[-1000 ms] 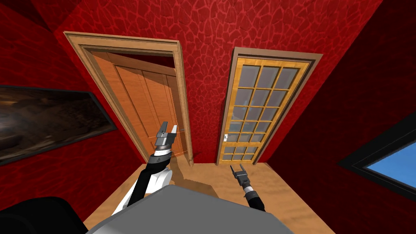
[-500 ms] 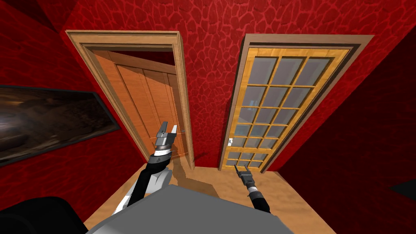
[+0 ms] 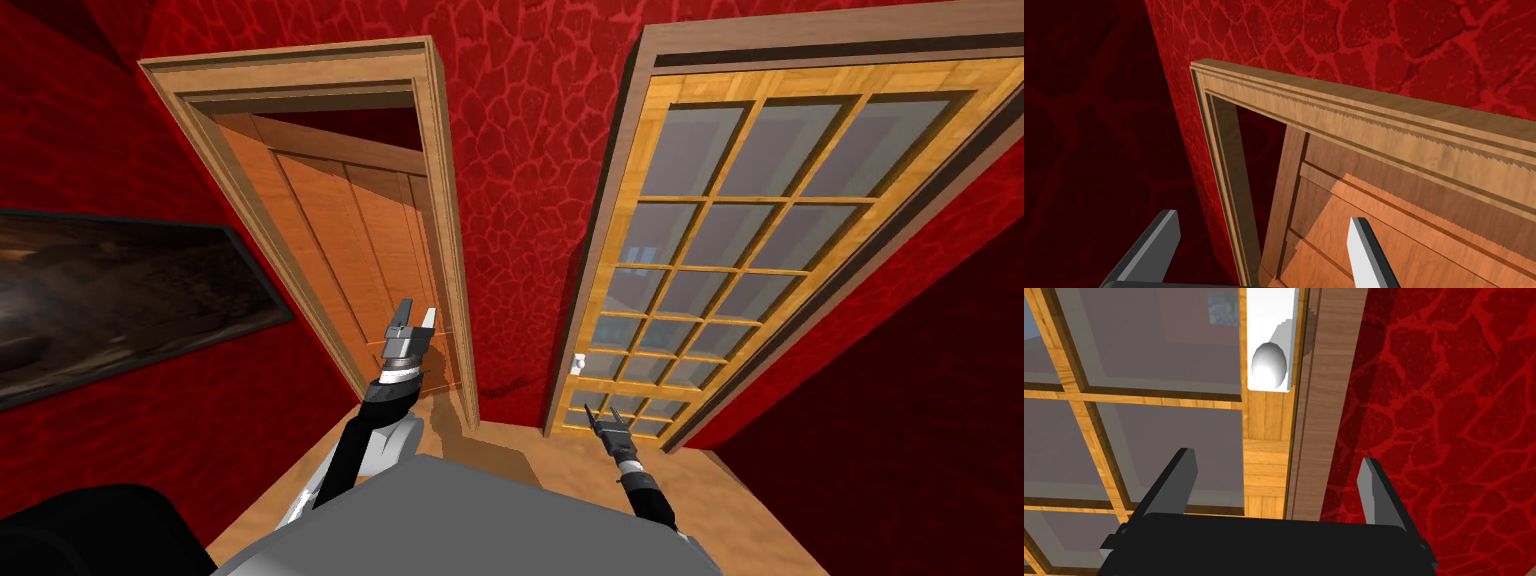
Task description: Pull the door open
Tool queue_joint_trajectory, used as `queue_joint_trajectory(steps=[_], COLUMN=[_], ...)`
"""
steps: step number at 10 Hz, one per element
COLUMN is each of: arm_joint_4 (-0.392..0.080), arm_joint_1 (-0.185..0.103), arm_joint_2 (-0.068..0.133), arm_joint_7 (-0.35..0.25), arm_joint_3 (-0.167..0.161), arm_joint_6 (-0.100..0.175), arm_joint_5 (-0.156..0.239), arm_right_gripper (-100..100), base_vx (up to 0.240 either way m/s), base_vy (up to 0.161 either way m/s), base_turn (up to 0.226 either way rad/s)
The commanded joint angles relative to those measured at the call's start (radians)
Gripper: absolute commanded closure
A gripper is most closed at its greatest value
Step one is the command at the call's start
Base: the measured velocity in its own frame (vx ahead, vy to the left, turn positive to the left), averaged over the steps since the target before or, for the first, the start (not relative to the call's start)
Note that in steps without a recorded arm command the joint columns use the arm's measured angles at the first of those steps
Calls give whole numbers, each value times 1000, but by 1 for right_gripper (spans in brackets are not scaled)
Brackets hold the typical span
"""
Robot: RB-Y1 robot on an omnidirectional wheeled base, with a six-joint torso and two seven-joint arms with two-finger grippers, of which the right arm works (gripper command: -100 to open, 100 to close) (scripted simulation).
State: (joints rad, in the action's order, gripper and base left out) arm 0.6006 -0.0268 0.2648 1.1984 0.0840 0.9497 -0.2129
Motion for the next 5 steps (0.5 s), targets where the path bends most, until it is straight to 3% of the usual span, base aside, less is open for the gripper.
queue_joint_trajectory(steps=[1,5], arm_joint_4=[-21,-40], arm_joint_1=[-10,-19], arm_joint_2=[6,15], arm_joint_7=[2,3], arm_joint_3=[8,23], arm_joint_6=[8,16], arm_joint_5=[15,41], arm_right_gripper=[-100,-100], base_vx=[190,185], base_vy=[-4,-7], base_turn=[68,68])
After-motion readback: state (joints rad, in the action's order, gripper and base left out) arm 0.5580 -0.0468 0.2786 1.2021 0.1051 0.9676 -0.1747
